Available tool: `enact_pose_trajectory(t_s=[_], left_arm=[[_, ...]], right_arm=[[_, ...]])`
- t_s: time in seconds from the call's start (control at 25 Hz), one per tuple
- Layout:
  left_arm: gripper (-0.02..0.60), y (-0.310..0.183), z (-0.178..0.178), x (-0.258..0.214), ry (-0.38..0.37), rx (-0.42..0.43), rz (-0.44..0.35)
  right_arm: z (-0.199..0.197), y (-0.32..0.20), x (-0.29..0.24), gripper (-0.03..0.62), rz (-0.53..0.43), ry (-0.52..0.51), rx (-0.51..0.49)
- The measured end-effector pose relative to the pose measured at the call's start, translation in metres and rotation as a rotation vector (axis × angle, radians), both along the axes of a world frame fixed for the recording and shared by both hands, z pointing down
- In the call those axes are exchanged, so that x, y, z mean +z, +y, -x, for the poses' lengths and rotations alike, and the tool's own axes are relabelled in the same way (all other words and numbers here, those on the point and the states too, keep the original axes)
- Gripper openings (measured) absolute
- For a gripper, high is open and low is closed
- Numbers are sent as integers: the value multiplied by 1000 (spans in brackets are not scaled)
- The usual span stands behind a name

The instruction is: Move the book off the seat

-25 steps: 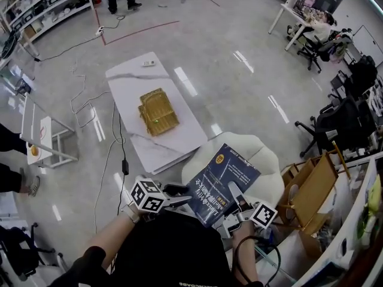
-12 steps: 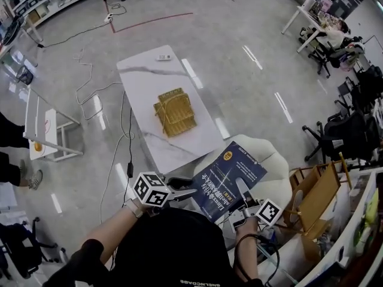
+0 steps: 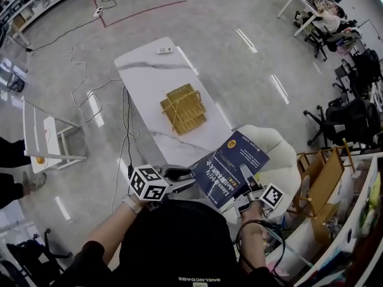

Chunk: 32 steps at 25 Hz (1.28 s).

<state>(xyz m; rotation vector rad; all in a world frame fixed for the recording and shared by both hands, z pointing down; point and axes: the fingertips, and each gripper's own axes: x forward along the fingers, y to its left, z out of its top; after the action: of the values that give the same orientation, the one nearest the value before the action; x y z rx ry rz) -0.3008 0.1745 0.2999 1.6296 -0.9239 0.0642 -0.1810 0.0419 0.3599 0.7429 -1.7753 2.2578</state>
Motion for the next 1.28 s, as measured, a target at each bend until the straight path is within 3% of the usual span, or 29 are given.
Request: enact_pose_trajectory(t_s=[0.28,0.6,1.28], left_arm=[[166,17,40,-7,4,8,-8],[166,7,52,-9,-21,-37,-4],[166,-32,53,50,-106,-130,173]], right_arm=[[50,11,15,183,31,22,19],[69,10,60,183,56,27,-11],[82,0,228,183,142,74,-150]])
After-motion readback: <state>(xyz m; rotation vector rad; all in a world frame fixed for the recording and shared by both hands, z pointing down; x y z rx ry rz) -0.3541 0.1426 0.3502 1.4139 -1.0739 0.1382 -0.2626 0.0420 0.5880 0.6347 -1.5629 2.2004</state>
